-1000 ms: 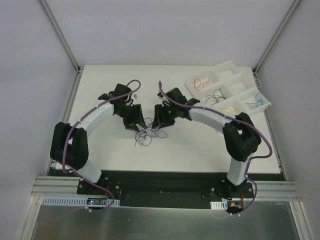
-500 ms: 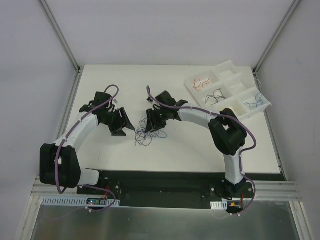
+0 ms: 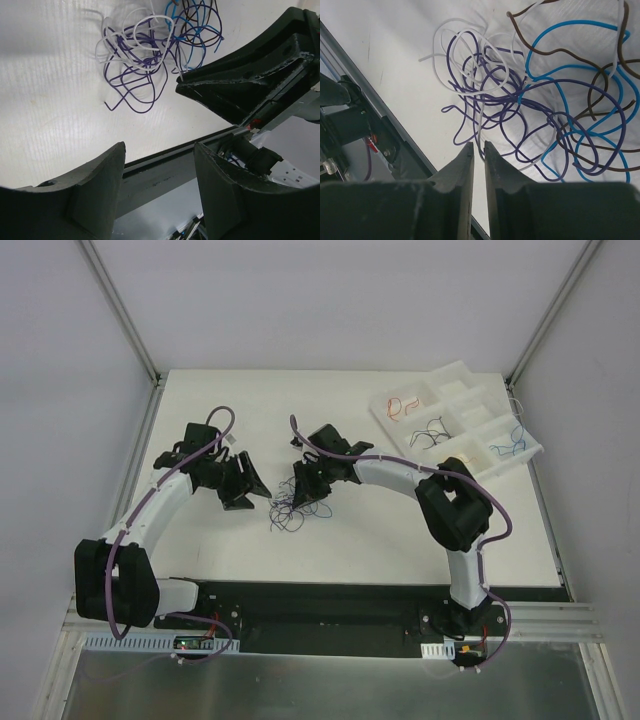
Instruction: Untangle the cables
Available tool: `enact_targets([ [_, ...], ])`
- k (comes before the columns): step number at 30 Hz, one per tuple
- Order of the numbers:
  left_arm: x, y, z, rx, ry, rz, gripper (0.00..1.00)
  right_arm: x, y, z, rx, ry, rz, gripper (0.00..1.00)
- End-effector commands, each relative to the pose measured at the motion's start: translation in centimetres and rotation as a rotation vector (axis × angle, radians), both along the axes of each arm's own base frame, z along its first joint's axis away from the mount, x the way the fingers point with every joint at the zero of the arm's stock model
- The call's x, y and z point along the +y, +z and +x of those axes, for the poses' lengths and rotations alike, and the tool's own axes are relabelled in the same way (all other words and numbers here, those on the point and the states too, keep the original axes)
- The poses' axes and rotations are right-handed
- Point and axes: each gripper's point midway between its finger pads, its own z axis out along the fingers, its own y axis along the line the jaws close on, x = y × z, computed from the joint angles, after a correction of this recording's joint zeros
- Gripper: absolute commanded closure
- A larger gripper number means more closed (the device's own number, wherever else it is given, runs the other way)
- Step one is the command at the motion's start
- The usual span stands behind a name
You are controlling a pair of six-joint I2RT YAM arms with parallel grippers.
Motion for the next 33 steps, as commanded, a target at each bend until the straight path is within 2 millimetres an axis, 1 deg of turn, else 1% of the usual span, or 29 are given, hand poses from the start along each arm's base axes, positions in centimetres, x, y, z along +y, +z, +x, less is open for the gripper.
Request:
enact_targets([
  [1, -1.0, 2.6, 1.0, -0.088, -0.043, -0.049, 0.44, 0.5, 0.4, -0.4, -0.001, 0.041, 0.029, 0.82],
  [3, -1.1, 2.9, 1.0, -0.093, -0.043, -0.055, 0.44, 0.6, 0.1, -0.5, 0.007, 0.044, 0.028, 0.82],
  [9, -1.2, 3.2, 0.4, -0.118, -0.058, -0.067, 0.43, 1.2, 0.2, -0.9, 0.044, 0.054, 0.063, 0.82],
  [10, -1.3, 3.5, 0.4, -0.131, -0.064, -0.072, 0.39, 1.3, 0.3, -1.0, 0.051, 0.057, 0.070, 0.86],
  [11, -1.3, 3.9, 0.5, -0.154, -0.072, -0.078, 0.35, 1.4, 0.8, -1.0, 0.055, 0.059, 0.082, 0.95],
  [12, -1.4, 4.3, 0.5, -0.176, -0.080, -0.085, 0.32, 1.5, 1.4, -1.0, 0.062, 0.058, 0.098, 1.00],
  [14, -1.6, 5.3, 0.9, -0.244, -0.098, -0.099, 0.27, 1.5, 3.7, -1.0, 0.097, 0.045, 0.151, 1.00],
  [16, -1.9, 6.1, 1.0, -0.298, -0.121, -0.109, 0.25, 1.3, 7.3, -0.8, 0.126, 0.025, 0.235, 1.00],
  [18, -2.5, 6.7, 1.1, -0.336, -0.148, -0.130, 0.24, 0.9, 11.5, -0.5, 0.147, 0.025, 0.353, 1.00],
  [21, -3.8, 7.5, 1.2, -0.368, -0.185, -0.184, 0.23, -0.1, 16.3, -0.3, 0.185, 0.016, 0.470, 1.00],
  [24, -4.7, 8.4, 1.5, -0.405, -0.202, -0.209, 0.18, -0.7, 19.1, 0.6, 0.183, -0.026, 0.532, 1.00],
  [26, -5.0, 8.7, 1.7, -0.416, -0.195, -0.221, 0.12, -0.8, 20.9, 1.3, 0.182, -0.048, 0.580, 1.00],
  [29, -5.5, 8.6, 2.1, -0.406, -0.188, -0.241, 0.10, -0.5, 23.3, 1.6, 0.174, -0.055, 0.639, 1.00],
  [33, -6.4, 8.6, 3.0, -0.389, -0.183, -0.259, 0.09, -0.7, 25.7, 1.6, 0.141, -0.046, 0.674, 1.00],
])
